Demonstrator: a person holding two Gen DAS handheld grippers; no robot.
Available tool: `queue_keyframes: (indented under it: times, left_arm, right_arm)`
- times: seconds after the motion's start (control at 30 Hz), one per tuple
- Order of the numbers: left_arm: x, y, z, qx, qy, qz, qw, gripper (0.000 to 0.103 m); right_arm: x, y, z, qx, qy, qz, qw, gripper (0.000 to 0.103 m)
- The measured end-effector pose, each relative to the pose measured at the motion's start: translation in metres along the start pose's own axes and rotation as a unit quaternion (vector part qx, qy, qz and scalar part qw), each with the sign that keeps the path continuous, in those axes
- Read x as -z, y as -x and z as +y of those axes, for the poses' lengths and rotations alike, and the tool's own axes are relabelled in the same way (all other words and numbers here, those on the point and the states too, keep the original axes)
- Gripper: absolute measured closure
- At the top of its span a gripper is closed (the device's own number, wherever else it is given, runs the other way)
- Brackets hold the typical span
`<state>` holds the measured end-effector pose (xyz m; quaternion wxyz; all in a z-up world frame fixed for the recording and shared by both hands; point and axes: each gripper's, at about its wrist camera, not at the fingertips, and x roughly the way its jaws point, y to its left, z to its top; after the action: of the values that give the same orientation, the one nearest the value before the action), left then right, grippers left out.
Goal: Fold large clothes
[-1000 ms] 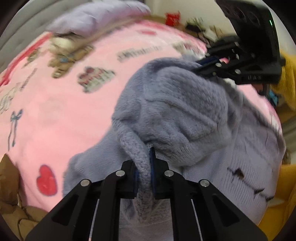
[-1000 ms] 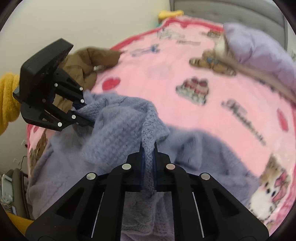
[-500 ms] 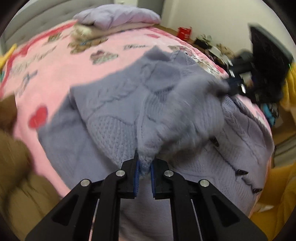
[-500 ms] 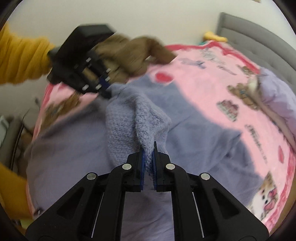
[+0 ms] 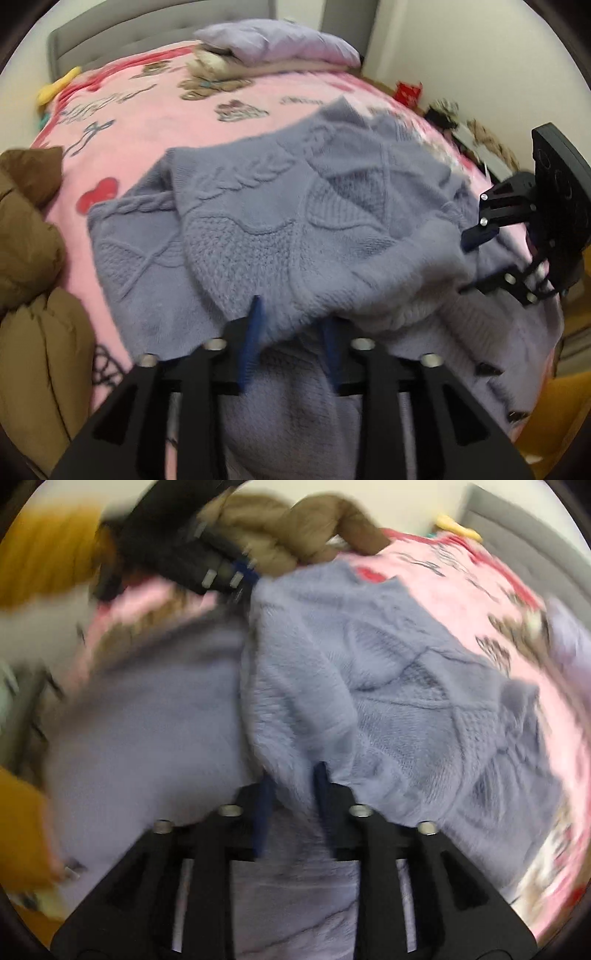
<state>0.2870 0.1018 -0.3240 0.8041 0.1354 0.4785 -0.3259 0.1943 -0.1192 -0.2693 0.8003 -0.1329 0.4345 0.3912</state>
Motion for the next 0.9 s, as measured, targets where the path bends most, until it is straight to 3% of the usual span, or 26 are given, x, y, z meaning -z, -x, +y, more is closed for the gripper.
queue_keyframes:
  times: [0.07, 0.1, 0.17, 0.23, 0.3, 0.33, 0.4, 0.43, 0.47, 0.53, 0.57, 0.6, 0.63, 0.67, 0.7, 0.73, 0.8, 0.9]
  left_arm:
    - [0.001, 0.014, 0.0, 0.004, 0.045, -0.008, 0.999, 0.036]
    - [0.001, 0.022, 0.0, 0.007, 0.077, -0.022, 0.9967, 0.033]
    - [0.002, 0.034, -0.003, 0.016, 0.135, -0.049, 0.9894, 0.033]
    - [0.004, 0.041, -0.008, 0.03, 0.201, -0.07, 0.9766, 0.032]
    - [0.001, 0.031, -0.013, 0.049, 0.259, -0.045, 0.9634, 0.032]
    - [0.0, 0.023, -0.015, 0.056, 0.281, -0.03, 0.9576, 0.032]
    - [0.005, 0.007, -0.013, 0.082, 0.346, -0.017, 0.9343, 0.032]
    - [0.01, -0.003, -0.01, 0.099, 0.392, -0.02, 0.9145, 0.032]
    - [0.013, -0.009, -0.008, 0.104, 0.422, -0.015, 0.9006, 0.032]
    - [0.018, -0.02, -0.004, 0.104, 0.478, -0.006, 0.8721, 0.032]
    - [0.02, -0.024, -0.003, 0.094, 0.501, 0.001, 0.8604, 0.033]
    - [0.021, -0.027, -0.004, 0.094, 0.512, -0.002, 0.854, 0.034]
    - [0.02, -0.029, -0.006, 0.091, 0.52, -0.006, 0.8491, 0.044]
    - [0.019, -0.03, -0.009, 0.076, 0.522, 0.0, 0.8498, 0.052]
    - [0.018, -0.032, -0.011, 0.061, 0.521, 0.006, 0.8516, 0.071]
    - [0.02, -0.034, -0.015, 0.051, 0.528, 0.006, 0.8479, 0.085]
    - [0.02, -0.034, -0.017, 0.057, 0.539, -0.007, 0.8402, 0.092]
    - [0.006, -0.022, -0.017, 0.069, 0.532, -0.066, 0.8411, 0.094]
  right_arm:
    - [-0.001, 0.019, -0.007, -0.024, -0.059, -0.028, 0.998, 0.048]
    - [0.0, 0.028, -0.011, -0.03, -0.089, -0.043, 0.995, 0.046]
    - [0.003, 0.045, -0.027, -0.049, -0.174, -0.076, 0.981, 0.046]
    - [0.008, 0.054, -0.043, -0.059, -0.255, -0.096, 0.96, 0.046]
    - [0.011, 0.05, -0.055, -0.056, -0.298, -0.085, 0.949, 0.046]
    - [0.012, 0.043, -0.062, -0.033, -0.324, -0.071, 0.943, 0.048]
    - [0.017, 0.032, -0.074, -0.012, -0.369, -0.053, 0.928, 0.051]
    - [0.02, 0.025, -0.081, -0.009, -0.396, -0.045, 0.917, 0.052]
    - [0.026, 0.016, -0.09, -0.006, -0.438, -0.037, 0.898, 0.054]
    - [0.033, 0.006, -0.098, 0.011, -0.476, -0.027, 0.879, 0.054]
    - [0.033, 0.002, -0.099, 0.025, -0.477, -0.026, 0.878, 0.054]
    - [0.031, -0.002, -0.099, 0.043, -0.472, -0.024, 0.88, 0.053]
    - [0.031, -0.005, -0.098, 0.058, -0.467, -0.017, 0.882, 0.053]
    - [0.03, -0.009, -0.097, 0.054, -0.466, -0.015, 0.883, 0.059]
    - [0.031, -0.014, -0.097, 0.04, -0.47, -0.014, 0.882, 0.081]
    - [0.029, -0.017, -0.098, 0.033, -0.472, -0.014, 0.881, 0.092]
    - [0.026, -0.019, -0.104, 0.019, -0.475, -0.027, 0.879, 0.096]
    - [0.01, 0.0, -0.115, 0.026, -0.459, -0.078, 0.885, 0.098]
